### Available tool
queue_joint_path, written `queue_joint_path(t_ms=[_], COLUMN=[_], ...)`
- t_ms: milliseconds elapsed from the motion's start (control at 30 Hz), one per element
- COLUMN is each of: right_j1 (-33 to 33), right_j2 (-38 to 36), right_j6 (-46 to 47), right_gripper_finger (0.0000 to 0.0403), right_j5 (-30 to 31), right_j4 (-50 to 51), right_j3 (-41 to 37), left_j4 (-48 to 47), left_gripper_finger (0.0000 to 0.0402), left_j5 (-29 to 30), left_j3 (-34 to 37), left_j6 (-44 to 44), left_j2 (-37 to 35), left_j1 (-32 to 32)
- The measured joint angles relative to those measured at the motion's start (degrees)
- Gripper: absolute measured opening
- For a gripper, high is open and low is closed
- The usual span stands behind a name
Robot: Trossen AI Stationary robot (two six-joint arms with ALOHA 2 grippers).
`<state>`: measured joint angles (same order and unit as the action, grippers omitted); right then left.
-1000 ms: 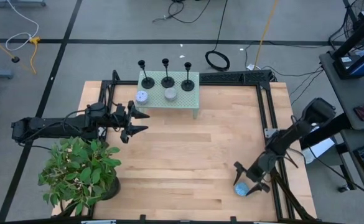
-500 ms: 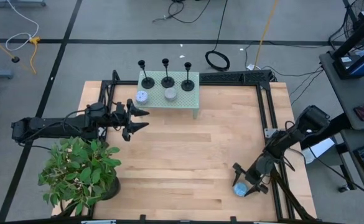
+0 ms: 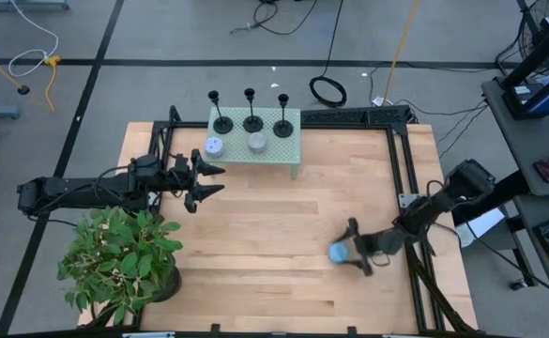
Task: Pick & Place candle stick holders
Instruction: Put the blue patterned scented candle on the shelf
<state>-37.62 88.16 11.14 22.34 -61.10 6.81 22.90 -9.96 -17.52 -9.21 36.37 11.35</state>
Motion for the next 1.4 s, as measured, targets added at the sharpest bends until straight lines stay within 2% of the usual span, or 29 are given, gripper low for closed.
queue_joint_path(t_ms=[167, 233, 300, 367, 467, 567, 733, 833, 933, 1067, 1167, 1400], right_j1=[9.6, 14.7, 19.8, 24.4, 30.7, 36.4, 46.5, 51.1, 54.5, 58.2, 59.4, 60.6], right_j2=[0.0, 0.0, 0.0, 0.0, 0.0, -0.1, 0.1, 0.6, 1.8, 3.9, 6.1, 9.6], right_j6=[-1.3, -2.9, -7.0, -13.3, -22.6, -25.4, -20.3, -16.5, -15.9, -12.6, -12.4, -16.3], right_gripper_finger=[0.0294, 0.0294, 0.0294, 0.0294, 0.0295, 0.0295, 0.0295, 0.0295, 0.0295, 0.0295, 0.0295, 0.0312], right_j5=[13.4, 16.0, 13.6, 8.4, 0.6, -1.7, -3.3, -6.5, -9.2, -18.5, -19.6, -21.2], right_j4=[-4.1, -9.5, -16.3, -21.3, -22.7, -12.2, 25.6, 37.5, 37.0, 34.8, 35.9, 30.1], right_j3=[0.0, 0.4, 2.3, 5.6, 13.2, 23.2, 41.0, 48.1, 49.5, 49.6, 49.4, 49.5], left_j4=[0.1, 0.1, 0.1, 0.0, -0.4, -0.4, -1.1, -2.5, -3.6, -4.6, -4.6, -4.8], left_gripper_finger=[0.025, 0.025, 0.025, 0.025, 0.025, 0.025, 0.025, 0.025, 0.025, 0.025, 0.025, 0.025], left_j5=[0.0, 0.0, 0.0, 0.0, 0.0, 0.0, 0.0, 0.0, 0.0, 0.0, 0.0, 0.0], left_j3=[0.0, 0.0, 0.0, 0.0, 0.0, 0.0, 0.0, 0.0, 0.0, 0.0, 0.0, 0.0], left_j6=[0.0, 0.0, 0.0, 0.0, 0.0, 0.0, 0.0, 0.0, 0.1, 1.6, 1.6, 1.6], left_j2=[0.0, 0.0, 0.0, 0.0, 0.0, 0.0, 0.0, 0.0, 0.0, 0.0, 0.0, 0.0], left_j1=[0.0, 0.0, 0.0, 0.0, 0.0, 0.0, 0.0, 0.0, 0.0, 0.0, 0.0, 0.0])
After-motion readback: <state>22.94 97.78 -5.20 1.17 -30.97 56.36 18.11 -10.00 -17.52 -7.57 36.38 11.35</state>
